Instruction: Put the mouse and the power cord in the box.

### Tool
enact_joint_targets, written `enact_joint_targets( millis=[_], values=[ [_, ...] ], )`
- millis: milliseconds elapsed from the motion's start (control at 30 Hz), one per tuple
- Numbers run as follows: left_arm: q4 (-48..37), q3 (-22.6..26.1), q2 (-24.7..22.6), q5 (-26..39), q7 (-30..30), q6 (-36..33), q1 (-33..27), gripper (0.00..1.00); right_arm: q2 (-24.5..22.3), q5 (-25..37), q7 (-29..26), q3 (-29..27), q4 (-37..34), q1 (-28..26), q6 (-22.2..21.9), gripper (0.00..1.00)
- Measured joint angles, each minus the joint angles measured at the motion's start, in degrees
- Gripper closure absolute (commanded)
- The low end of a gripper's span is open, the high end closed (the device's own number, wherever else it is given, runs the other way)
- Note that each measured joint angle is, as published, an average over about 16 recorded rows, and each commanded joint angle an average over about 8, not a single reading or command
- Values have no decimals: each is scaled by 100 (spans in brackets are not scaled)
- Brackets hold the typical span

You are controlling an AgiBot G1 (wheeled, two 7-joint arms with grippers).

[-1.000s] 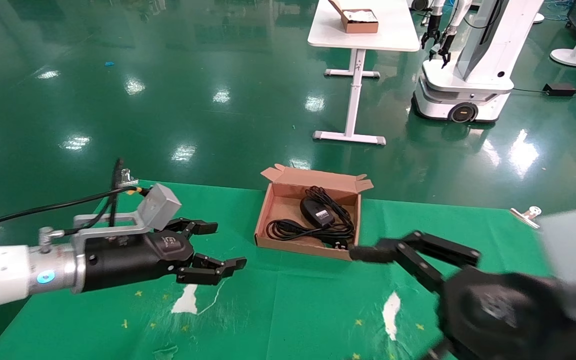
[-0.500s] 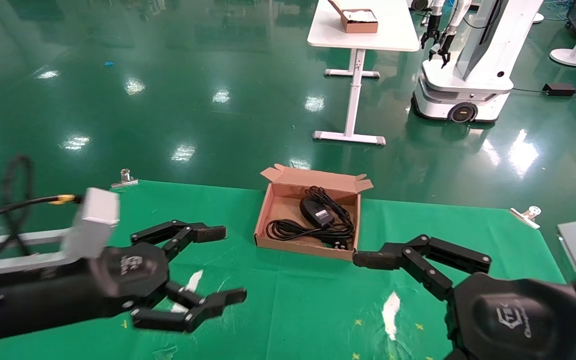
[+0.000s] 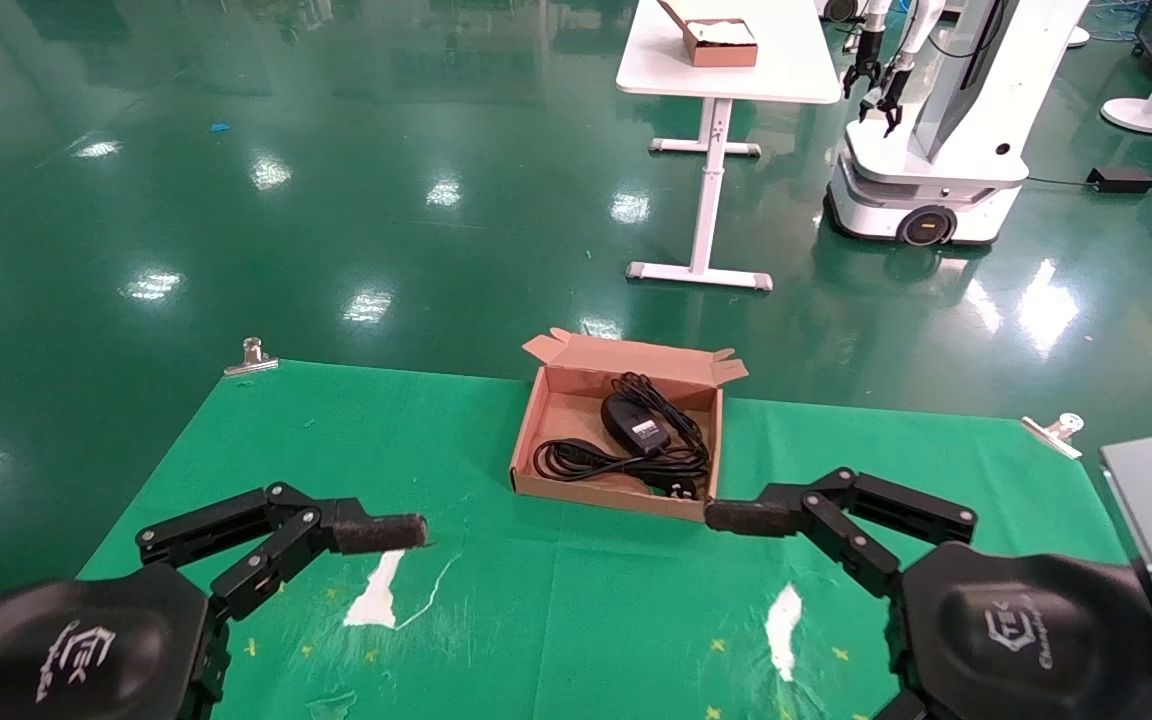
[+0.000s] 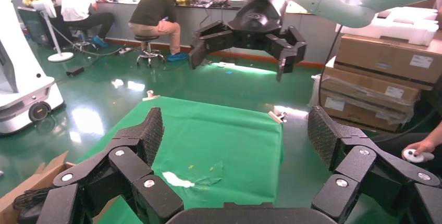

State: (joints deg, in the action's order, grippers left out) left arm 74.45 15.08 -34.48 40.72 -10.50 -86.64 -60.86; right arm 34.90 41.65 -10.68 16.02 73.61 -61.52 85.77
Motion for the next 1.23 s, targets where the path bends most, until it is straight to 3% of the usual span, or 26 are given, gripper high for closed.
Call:
enact_joint_targets(
  millis=[1233],
  values=[
    [-92,95,-55,115,-27,100,-71,0,9,13,1,11,-11,-9,-9,0]
  ],
)
